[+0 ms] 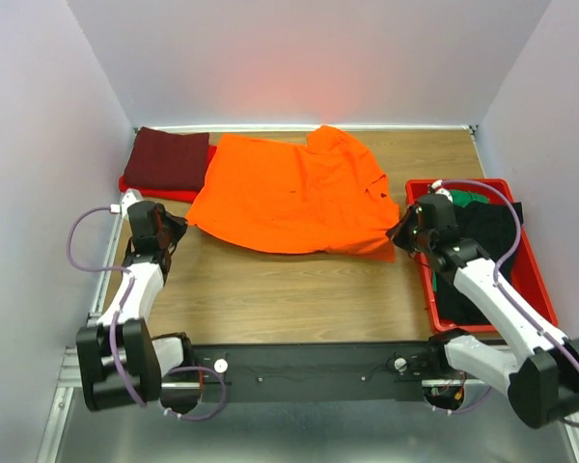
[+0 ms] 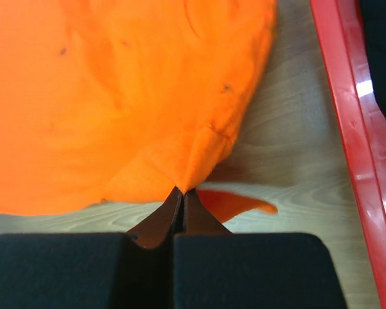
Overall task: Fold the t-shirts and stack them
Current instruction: Flatten the tshirt out
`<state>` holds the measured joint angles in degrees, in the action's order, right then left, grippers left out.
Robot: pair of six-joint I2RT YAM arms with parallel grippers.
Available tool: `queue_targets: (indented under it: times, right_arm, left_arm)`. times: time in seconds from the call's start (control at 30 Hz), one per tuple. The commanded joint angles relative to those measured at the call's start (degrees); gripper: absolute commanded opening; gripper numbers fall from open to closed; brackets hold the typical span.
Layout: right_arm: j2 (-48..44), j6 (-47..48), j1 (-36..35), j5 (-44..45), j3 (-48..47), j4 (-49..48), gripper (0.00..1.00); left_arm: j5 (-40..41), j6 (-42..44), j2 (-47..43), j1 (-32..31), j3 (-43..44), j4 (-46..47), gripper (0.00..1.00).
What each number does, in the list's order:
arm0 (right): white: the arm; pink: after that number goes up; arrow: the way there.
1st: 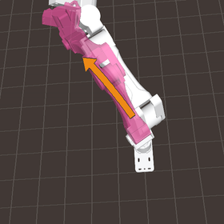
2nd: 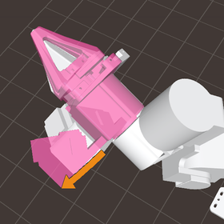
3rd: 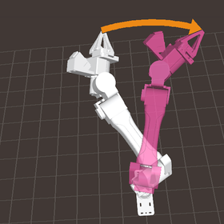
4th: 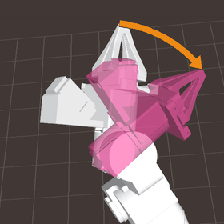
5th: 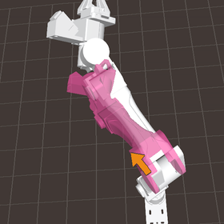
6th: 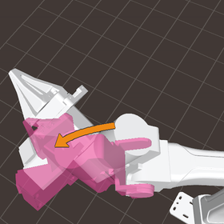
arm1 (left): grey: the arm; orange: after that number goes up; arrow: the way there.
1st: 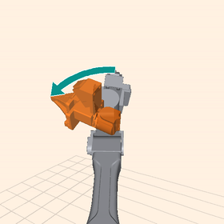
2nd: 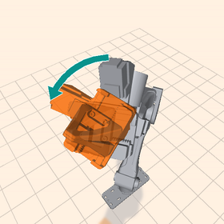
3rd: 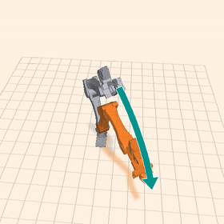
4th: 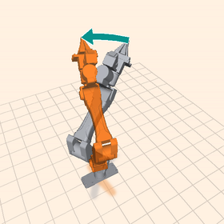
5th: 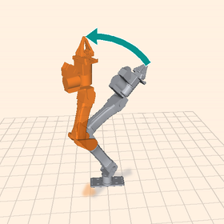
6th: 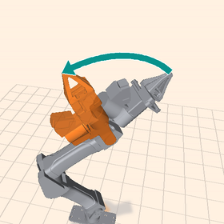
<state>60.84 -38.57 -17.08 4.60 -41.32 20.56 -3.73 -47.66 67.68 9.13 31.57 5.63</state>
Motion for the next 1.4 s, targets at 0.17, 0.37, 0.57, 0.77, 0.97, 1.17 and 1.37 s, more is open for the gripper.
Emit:
queue_targets:
  times: [0.17, 0.37, 0.57, 0.77, 0.97, 1.17, 1.37]
  right_arm:
    - [-7.57, -1.25, 0.21, 0.05, -4.9, 9.23, 0.02]
    - [-8.81, 1.12, 0.21, 3.12, -17.18, 14.34, 0.02]
    - [3.74, 3.93, 0.21, 7.78, -30.47, 11.36, 0.02]
    - [25.44, 12.63, 0.99, 12.19, -51.63, -0.07, 0.0]
    - [50.93, 19.4, 3.63, 7.98, -84.8, -1.66, 0.0]
    - [62.38, 23.09, 4.78, 5.16, -108.32, -2.36, 0.0]
    - [58.96, 25.12, 4.86, 4.8, -103.89, -8.68, 0.01]
  left_arm:
    - [3.29, 2.05, -17.65, -0.16, 0.94, -11.77, 0.0]
    - [6.1, 4.5, -27.77, -0.16, 8.58, -14.33, 0.0]
    - [7.25, 2.93, -18.84, -0.07, 16.06, -6.0, 0.0]
    - [4.08, 1.17, 6.73, -0.07, 29.57, 8.6, 0.0]
    - [-4.61, 3.71, 30.64, 0.28, 58.12, 9.76, 0.0]
    - [-12.88, 2.22, 43.05, 1.42, 85.38, 7.82, 0.0]
    - [-12.09, 2.31, 44.03, 1.68, 92.62, 9.57, 0.0]
